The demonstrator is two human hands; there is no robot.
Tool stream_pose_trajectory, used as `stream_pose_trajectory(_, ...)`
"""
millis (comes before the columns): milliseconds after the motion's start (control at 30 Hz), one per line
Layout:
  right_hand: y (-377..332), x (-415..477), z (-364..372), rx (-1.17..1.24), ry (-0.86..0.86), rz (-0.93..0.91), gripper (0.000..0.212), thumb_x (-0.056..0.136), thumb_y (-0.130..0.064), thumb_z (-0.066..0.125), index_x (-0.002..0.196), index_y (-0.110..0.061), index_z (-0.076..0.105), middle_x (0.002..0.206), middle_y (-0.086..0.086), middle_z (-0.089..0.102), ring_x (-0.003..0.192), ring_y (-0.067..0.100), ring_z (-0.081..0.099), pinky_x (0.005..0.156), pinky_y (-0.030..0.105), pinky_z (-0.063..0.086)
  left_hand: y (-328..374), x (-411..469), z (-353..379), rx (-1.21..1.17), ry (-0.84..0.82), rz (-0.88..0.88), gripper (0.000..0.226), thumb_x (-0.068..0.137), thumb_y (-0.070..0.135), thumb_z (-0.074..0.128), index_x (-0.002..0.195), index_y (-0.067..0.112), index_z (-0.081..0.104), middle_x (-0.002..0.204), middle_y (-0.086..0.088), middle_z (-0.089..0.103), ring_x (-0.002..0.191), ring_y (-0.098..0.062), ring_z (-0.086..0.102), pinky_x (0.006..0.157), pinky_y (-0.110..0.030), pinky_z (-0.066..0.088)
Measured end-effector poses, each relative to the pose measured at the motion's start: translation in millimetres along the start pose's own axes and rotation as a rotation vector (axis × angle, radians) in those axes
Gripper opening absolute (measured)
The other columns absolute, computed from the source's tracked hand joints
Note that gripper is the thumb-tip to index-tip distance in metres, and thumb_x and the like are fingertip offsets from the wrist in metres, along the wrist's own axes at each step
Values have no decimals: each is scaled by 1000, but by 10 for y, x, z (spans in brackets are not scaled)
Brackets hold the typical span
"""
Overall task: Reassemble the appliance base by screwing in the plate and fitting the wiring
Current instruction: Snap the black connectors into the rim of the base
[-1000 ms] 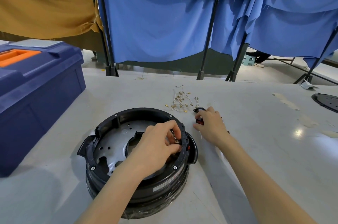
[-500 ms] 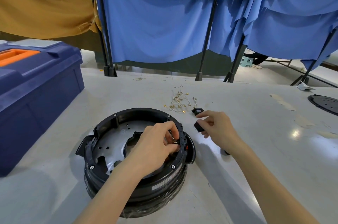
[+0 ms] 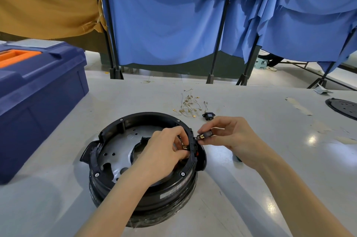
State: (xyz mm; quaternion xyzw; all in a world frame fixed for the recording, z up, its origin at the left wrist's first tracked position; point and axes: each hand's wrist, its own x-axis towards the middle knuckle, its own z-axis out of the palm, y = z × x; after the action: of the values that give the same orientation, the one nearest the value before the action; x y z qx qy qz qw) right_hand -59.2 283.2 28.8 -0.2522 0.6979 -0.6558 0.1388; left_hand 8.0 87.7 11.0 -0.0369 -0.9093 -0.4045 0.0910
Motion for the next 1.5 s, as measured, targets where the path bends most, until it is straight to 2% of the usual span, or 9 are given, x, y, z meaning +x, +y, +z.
stream_pose_trajectory(200,-23,-5,-42,-90,-66,56,22,71,13,77,86,-1,71,85,23,72,81,40,72,77,34,59,-3,11,-2,5,-13,-2,27,77,16,74,72,34,54,72,8,60,65,-12,56,59,-29,51)
stream_pose_trajectory(433,-133,-24,-104,-270,-180,142,20,69,7,81,83,-4,72,78,18,71,69,28,68,69,27,54,15,3,-10,51,-13,-1,25,79,18,74,76,34,55,77,8,61,68,-9,58,64,-24,51)
stream_pose_trajectory(667,-145,-47,-67,-383,-241,169,19,71,11,76,83,-3,74,76,13,73,69,21,69,69,25,56,29,-17,-32,4,21,-64,22,75,16,77,75,28,59,72,8,63,65,-13,59,66,-44,57)
stream_pose_trajectory(800,-111,-38,-32,-401,-238,154,16,71,10,77,84,0,73,80,15,74,73,26,70,73,29,58,44,-22,-76,42,67,-106,25,68,22,84,66,26,59,62,6,64,59,-14,62,70,-44,57)
stream_pose_trajectory(933,-103,-40,-39,-404,-246,181,14,70,10,78,80,4,70,78,16,74,69,23,70,70,27,58,79,-28,-140,34,-19,-108,20,64,13,85,59,22,68,51,7,64,52,-10,62,67,-37,58)
stream_pose_trajectory(1100,-126,-37,-58,-396,-243,174,14,70,10,79,78,5,69,77,15,74,69,22,70,67,23,56,108,-56,-208,-79,-168,-102,17,68,0,77,71,16,75,64,-3,71,51,-11,60,56,-22,55)
stream_pose_trajectory(1167,-133,-36,-70,-393,-244,168,14,70,9,79,79,6,68,77,15,74,69,20,70,66,22,55,104,-58,-220,-99,-182,-110,15,70,-1,77,75,14,75,65,-4,72,52,-10,61,56,-24,57)
stream_pose_trajectory(1333,-76,-26,-61,-434,-242,181,17,69,8,80,79,9,66,80,24,71,70,26,68,73,32,56,92,-64,-219,-138,-211,-133,12,73,0,78,80,9,75,66,-7,71,53,-12,60,63,-33,60)
stream_pose_trajectory(1500,-64,-16,-61,-428,-260,179,18,68,8,81,77,8,65,79,24,71,70,26,68,71,29,57,93,-65,-215,-138,-221,-139,11,75,2,78,81,10,75,69,-8,72,56,-13,62,66,-36,61)
